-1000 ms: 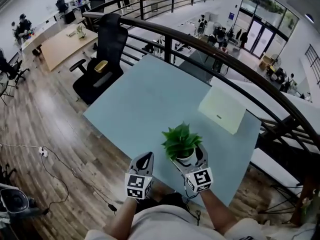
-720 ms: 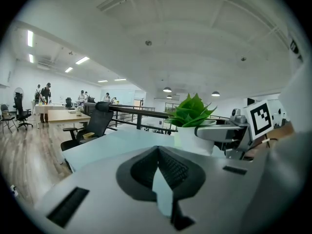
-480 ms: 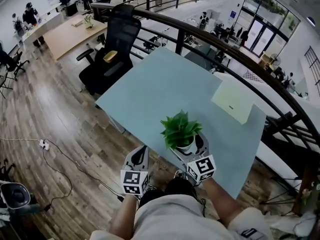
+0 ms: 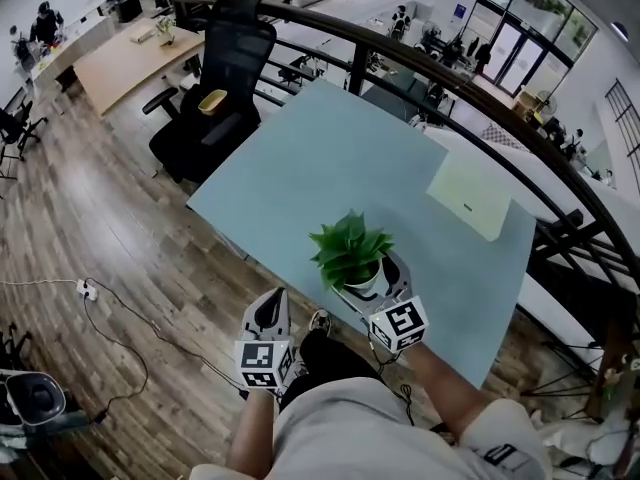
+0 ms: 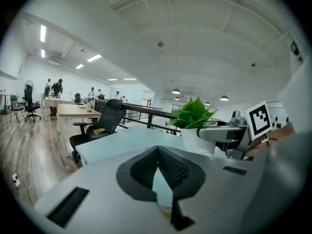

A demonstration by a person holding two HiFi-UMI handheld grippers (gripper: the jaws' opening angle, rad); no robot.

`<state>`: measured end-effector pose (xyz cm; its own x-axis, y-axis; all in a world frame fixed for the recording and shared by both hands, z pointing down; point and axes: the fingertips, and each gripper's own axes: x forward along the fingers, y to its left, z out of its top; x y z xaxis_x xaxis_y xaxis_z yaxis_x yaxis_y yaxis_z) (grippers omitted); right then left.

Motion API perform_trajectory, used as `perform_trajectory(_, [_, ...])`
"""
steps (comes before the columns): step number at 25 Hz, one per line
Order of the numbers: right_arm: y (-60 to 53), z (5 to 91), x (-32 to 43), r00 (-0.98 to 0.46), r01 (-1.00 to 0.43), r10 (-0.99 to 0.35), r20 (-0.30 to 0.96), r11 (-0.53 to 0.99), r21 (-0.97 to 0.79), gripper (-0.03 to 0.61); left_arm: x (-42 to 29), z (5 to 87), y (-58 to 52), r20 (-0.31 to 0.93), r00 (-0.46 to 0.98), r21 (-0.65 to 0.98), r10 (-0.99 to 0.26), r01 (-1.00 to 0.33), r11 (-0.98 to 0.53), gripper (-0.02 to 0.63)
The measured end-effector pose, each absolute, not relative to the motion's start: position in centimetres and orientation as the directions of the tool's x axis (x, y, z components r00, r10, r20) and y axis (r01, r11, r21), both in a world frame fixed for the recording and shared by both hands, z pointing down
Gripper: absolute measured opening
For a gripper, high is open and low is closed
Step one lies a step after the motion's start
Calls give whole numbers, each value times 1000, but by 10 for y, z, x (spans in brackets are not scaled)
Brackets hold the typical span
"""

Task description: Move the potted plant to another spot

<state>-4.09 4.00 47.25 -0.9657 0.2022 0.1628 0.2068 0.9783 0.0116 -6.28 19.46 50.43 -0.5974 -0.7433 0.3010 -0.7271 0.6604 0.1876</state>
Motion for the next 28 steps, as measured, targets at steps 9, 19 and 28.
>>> perform_trajectory(9, [25,465,-120,-973,195,195,124,981,-11,502,-147,492,170,316,-573,133,-757,-763,633,12])
perform_trajectory(19, [-16,480,-139,-988,102,108,112,993,-53,502,-181,509,108,358,-455,125,-815,-842,524,12])
perform_trajectory(28, [-26,486,-117,-987,-38,-36,155,999,-14,502,-178,517,75,359,-327,157,-874,-902,403,12])
